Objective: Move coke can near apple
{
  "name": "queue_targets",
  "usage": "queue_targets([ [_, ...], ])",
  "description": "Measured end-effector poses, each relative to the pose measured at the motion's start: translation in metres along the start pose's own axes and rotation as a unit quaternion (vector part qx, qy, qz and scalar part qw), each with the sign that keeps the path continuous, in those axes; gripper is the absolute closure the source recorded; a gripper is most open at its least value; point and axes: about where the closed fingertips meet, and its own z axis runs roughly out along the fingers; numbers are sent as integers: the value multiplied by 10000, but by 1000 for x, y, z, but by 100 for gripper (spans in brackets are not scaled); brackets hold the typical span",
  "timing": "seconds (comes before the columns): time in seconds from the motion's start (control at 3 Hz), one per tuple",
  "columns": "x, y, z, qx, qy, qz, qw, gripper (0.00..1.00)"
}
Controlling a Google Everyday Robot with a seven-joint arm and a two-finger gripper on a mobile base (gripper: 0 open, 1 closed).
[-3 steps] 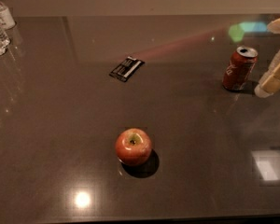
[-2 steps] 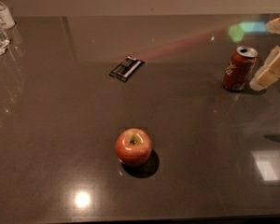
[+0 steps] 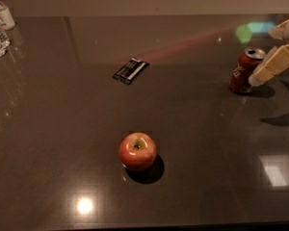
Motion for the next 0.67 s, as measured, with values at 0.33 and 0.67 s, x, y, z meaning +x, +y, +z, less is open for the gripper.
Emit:
queue_targets([
  [0.33, 7, -15, 18, -17, 70, 190, 9998, 0],
  [0.67, 14, -22, 31, -57, 121, 343, 9993, 0],
])
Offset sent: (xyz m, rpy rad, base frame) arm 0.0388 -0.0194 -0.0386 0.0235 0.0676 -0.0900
